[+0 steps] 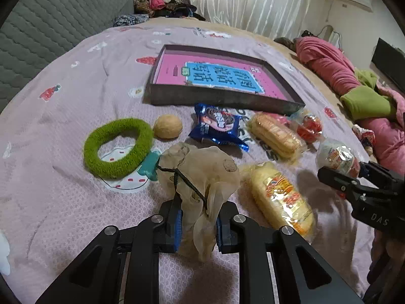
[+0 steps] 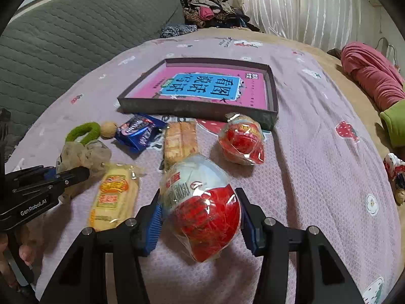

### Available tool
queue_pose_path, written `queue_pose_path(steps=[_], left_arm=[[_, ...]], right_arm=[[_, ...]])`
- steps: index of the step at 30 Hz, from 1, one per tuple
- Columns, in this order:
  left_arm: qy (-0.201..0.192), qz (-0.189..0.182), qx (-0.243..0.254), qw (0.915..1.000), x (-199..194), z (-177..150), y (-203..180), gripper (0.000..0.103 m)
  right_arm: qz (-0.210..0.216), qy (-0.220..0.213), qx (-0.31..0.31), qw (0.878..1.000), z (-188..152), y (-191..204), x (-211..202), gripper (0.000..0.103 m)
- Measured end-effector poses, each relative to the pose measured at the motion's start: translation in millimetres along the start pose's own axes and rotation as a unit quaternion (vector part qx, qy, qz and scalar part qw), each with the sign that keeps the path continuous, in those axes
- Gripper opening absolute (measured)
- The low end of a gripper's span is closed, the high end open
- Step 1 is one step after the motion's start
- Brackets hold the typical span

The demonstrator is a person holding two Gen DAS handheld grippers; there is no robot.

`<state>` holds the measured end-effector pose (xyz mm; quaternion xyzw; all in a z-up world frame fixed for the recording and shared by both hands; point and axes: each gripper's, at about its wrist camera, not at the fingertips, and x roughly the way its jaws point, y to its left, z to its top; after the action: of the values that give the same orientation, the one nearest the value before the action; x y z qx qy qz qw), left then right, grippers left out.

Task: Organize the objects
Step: 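Grasp the beige mesh puff with left tool while right tool grasps red egg candy, then carry puff and egg candy over the tray and open both tools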

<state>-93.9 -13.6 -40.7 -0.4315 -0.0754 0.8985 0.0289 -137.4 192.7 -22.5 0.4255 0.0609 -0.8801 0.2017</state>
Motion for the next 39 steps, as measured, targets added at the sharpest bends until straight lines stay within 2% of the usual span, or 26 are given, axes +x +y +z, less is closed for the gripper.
queue_pose_path(steps=[12,23,30,39], left_arm=[[-0.009,0.0,0.012,0.9999,-18.0,7.4,-16.1,0.02],[-0.02,-0.01,0.027,0.9994,-24.7,41.1,-29.5,0.02],[-0.028,-0.014,0.039,0.9988,-22.7,74.5,-35.6,0.02],[-0.044,-0.008,0.05,0.9977,-9.7,129.9,-37.1,0.02]], right_arm=[[0.008,-0.014,-0.016,1.0,1.2,16.3,-19.1,0.053],[0.001,-0.023,0.004,1.0,15.7,9.5,-30.1,0.053],[-0.004,-0.032,0.009,0.999,43.4,4.9,-28.1,0.053],[-0.019,-0.06,-0.009,0.998,103.1,1.0,-30.3,0.053]])
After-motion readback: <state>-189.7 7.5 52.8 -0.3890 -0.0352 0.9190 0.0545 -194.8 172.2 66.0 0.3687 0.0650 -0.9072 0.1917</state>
